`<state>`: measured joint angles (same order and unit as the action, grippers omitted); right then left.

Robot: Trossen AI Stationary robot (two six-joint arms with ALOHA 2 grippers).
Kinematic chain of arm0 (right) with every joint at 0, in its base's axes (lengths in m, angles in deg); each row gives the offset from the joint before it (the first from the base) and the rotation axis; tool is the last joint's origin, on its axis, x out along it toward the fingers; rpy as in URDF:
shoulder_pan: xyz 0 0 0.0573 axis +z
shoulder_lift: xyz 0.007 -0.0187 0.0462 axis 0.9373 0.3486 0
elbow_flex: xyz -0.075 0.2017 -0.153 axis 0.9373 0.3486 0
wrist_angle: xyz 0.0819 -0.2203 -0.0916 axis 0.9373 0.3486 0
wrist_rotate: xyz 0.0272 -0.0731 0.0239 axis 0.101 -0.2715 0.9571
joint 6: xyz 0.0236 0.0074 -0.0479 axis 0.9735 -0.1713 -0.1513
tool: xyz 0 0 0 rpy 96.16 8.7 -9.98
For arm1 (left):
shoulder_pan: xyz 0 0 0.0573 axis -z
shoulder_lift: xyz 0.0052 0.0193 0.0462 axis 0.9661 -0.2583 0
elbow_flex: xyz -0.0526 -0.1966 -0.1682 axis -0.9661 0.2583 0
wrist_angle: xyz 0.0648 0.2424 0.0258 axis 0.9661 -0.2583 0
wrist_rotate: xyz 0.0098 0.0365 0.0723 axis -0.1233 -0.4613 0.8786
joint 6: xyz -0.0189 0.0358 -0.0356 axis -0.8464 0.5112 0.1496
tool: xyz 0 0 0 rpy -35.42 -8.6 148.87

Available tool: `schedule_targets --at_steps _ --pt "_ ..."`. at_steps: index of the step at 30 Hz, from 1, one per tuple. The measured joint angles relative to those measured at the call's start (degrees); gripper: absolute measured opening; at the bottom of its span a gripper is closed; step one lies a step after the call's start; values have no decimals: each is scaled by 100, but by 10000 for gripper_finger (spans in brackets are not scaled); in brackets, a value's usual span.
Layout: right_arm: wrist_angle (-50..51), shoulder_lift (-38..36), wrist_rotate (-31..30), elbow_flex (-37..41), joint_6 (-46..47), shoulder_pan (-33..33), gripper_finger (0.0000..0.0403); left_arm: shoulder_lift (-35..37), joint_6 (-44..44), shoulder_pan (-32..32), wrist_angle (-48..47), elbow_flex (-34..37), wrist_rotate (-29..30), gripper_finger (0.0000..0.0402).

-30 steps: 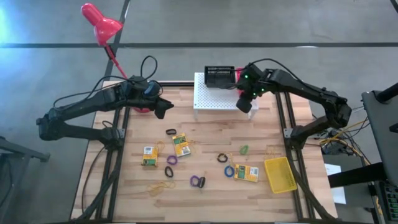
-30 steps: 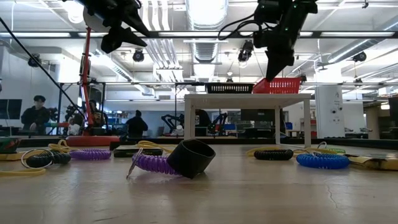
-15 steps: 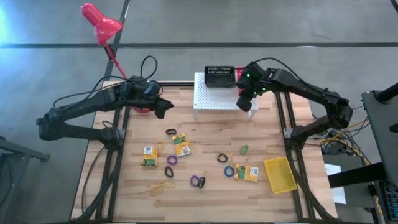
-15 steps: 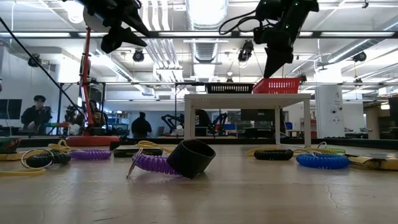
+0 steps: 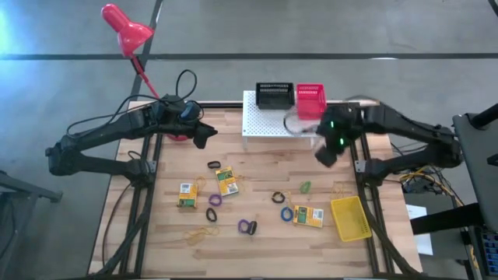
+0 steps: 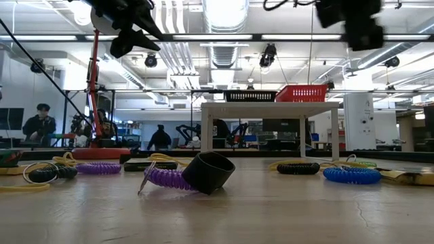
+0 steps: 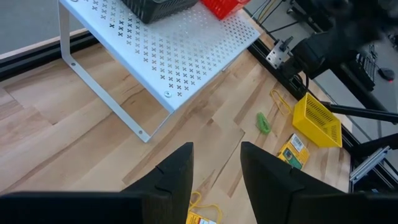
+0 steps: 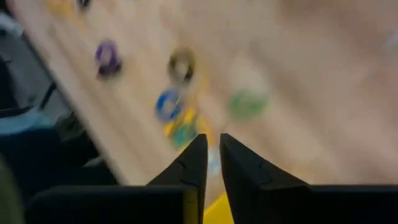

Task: Pick & Place Office Desk Supplies
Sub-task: Put the yellow bin on the shelf

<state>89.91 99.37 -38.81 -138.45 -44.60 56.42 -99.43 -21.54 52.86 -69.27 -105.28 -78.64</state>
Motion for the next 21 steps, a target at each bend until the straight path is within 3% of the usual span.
schedule_targets --at_steps 4,10,15,21 --pt "5 -296 281 801 2133 1221 85 1 269 0 0 0 0 138" --pt "-399 -380 283 1834 4526 2961 152 0 557 0 0 0 0 138" --pt "-1219 -135 205 2388 5777 3866 184 0 842 0 2 0 0 138" --pt "-1874 460 -174 2511 6266 4230 181 0 1018 0 1 0 -21 138"
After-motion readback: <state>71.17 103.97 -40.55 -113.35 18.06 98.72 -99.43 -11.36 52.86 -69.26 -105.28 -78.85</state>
